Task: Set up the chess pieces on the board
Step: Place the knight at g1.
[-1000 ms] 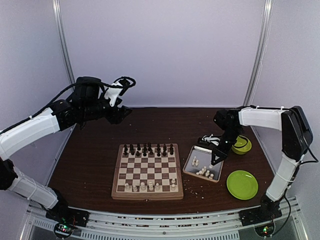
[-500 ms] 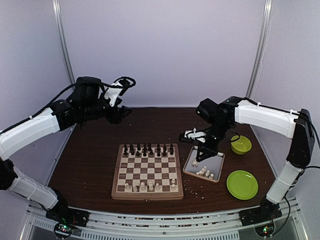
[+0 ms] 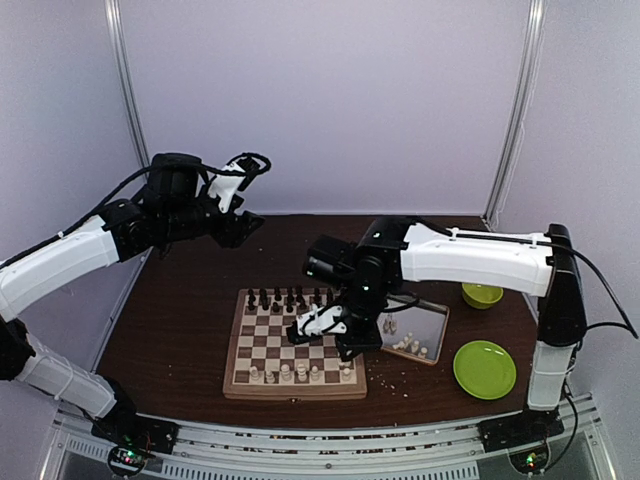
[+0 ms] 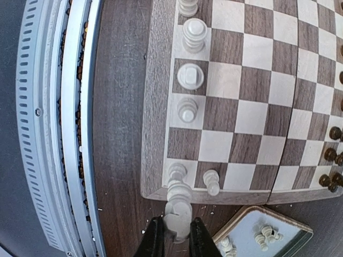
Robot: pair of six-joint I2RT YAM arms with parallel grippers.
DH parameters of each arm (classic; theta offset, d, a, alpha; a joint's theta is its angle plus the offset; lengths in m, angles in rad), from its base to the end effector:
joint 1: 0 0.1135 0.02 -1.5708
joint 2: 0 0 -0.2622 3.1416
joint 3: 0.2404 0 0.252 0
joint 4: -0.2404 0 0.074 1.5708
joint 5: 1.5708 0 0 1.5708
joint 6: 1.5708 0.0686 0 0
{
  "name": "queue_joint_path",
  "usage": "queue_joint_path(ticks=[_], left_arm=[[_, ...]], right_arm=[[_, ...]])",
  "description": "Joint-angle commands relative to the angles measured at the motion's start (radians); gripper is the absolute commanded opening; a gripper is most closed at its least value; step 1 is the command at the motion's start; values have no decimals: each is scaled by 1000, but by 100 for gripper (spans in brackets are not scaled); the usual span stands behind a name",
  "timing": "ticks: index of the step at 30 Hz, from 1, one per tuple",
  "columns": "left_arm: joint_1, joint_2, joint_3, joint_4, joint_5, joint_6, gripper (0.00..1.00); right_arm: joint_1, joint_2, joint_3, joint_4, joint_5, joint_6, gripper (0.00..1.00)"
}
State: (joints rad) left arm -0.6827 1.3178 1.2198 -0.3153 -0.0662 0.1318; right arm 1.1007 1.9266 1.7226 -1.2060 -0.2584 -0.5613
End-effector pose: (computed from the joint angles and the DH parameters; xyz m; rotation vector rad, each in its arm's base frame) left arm 0.2622 -0.2074 0.3459 0.7503 1.8483 -0.2909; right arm 0.1591 0.3517 0.2299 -2.2548 2.0152 0.4436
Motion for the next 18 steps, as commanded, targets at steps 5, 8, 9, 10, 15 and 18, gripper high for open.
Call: queue_joint_path(ticks=[5, 8, 9, 10, 15, 18], left_arm=[[-6, -33, 32, 21, 15, -1, 64], [-6, -38, 30, 22, 12, 0, 64], [-6, -38, 30, 22, 11, 0, 64], [-6, -40, 30, 22, 10, 2, 64], [-6, -41, 30, 22, 5, 4, 64], [-7, -41, 30, 22, 4, 5, 64]], right_arm=[[42, 138, 144, -84, 38, -6, 6], [47, 161, 157, -84, 32, -3, 6], [49, 168, 160, -86, 33, -3, 6], [50, 173, 164, -89, 32, -4, 6], [53, 198, 170, -94, 26, -9, 6], [53, 211, 175, -93, 26, -6, 6]])
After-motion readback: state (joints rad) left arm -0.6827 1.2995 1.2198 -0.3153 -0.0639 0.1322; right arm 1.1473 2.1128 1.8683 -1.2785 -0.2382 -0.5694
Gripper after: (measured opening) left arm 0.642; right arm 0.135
